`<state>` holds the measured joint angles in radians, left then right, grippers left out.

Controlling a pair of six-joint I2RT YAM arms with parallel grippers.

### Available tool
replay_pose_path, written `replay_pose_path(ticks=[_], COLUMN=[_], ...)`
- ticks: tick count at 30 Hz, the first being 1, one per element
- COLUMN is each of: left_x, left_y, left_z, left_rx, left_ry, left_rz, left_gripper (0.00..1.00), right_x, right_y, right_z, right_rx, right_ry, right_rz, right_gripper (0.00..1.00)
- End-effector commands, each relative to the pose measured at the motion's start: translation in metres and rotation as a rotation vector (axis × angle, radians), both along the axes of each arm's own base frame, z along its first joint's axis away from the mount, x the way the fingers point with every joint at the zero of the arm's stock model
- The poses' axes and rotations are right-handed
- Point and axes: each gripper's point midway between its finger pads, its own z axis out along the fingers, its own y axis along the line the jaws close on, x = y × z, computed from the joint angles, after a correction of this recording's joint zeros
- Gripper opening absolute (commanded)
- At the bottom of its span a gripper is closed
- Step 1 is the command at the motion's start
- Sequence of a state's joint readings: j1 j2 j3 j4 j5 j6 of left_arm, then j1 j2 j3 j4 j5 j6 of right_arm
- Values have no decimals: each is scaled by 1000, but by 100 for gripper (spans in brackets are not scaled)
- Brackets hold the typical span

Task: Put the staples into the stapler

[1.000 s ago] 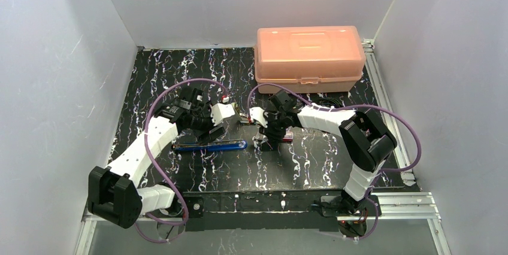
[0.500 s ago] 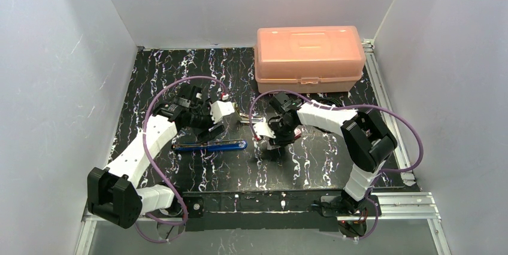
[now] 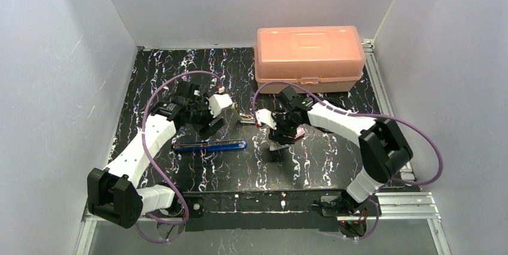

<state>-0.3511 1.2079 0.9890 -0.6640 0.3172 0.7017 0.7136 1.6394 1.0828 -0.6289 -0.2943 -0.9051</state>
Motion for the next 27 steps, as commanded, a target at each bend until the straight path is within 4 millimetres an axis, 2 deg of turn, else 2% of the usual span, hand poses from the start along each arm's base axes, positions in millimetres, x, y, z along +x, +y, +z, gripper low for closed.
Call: replay_pose_path(ticks=[1,6,14,27], left_x=[20,31,33,31], left_y=[-2,-1,-1,0], left_z=[30,42,44,45], left_rx=[-78,-109,-130,-124], left_ry=[-72,-88,-68,-68], left_rz=[103,179,223,216], left_gripper=[75,76,77,77], right_x=[6,0,-4,8], right_y=[18,14,4,-10], right_z=[26,17,0,-14], right_rx=[133,99,50,-44], right_ry=[39,121,147,129], right_rz=[-261,-400,-497,-599], right_gripper=[62,51,47,40])
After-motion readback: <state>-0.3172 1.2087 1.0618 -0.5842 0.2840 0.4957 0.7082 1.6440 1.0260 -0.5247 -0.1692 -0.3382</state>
